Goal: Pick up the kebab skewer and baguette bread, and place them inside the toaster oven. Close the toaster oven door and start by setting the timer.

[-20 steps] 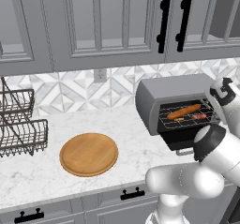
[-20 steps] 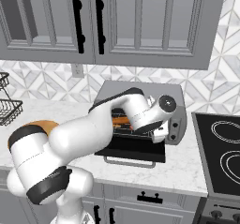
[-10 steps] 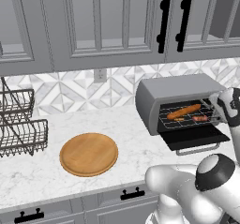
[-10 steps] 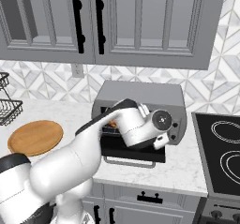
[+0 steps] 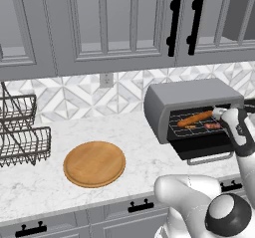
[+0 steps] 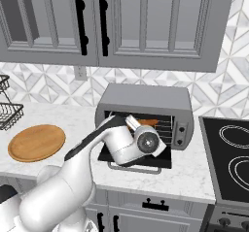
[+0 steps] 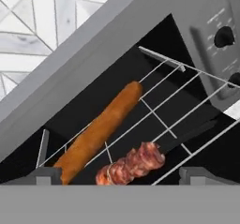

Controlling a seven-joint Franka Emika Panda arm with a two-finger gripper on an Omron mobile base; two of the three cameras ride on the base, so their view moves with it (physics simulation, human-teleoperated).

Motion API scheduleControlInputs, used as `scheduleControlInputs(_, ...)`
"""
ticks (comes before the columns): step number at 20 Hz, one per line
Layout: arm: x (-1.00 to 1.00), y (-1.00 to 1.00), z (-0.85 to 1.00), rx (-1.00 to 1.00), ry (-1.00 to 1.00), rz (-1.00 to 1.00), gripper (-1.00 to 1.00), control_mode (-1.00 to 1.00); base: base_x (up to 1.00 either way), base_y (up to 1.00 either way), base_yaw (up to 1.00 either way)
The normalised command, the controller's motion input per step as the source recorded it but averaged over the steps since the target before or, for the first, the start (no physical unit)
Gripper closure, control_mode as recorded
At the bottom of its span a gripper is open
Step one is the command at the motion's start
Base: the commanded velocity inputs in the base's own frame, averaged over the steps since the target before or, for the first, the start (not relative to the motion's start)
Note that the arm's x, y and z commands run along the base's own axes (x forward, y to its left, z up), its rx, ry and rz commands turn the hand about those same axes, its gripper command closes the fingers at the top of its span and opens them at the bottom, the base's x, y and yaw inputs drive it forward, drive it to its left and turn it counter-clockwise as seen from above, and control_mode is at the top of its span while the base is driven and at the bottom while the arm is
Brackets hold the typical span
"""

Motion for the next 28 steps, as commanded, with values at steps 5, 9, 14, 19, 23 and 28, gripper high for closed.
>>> scheduleControlInputs(5, 0.0, 0.0, 0.0, -0.36, -0.1, 0.22, -1.0, -1.0, 0.0, 0.0, 0.0)
scheduleControlInputs(9, 0.0, 0.0, -0.16, -0.37, -0.04, 0.27, -1.0, -1.0, 0.0, 0.0, 0.0)
scheduleControlInputs(14, -0.05, -0.05, -0.14, -0.32, -0.01, 0.13, -1.0, -1.0, 0.0, 0.0, 0.0)
scheduleControlInputs(19, 0.0, -0.19, -0.03, -0.15, 0.0, -0.16, -1.0, -1.0, 0.0, 0.0, 0.0)
scheduleControlInputs(23, 0.0, -0.01, -0.12, -0.06, 0.0, -0.11, -1.0, -1.0, 0.0, 0.0, 0.0)
scheduleControlInputs(28, 0.0, 0.01, -0.37, -0.09, 0.0, 0.0, -1.0, -1.0, 0.0, 0.0, 0.0)
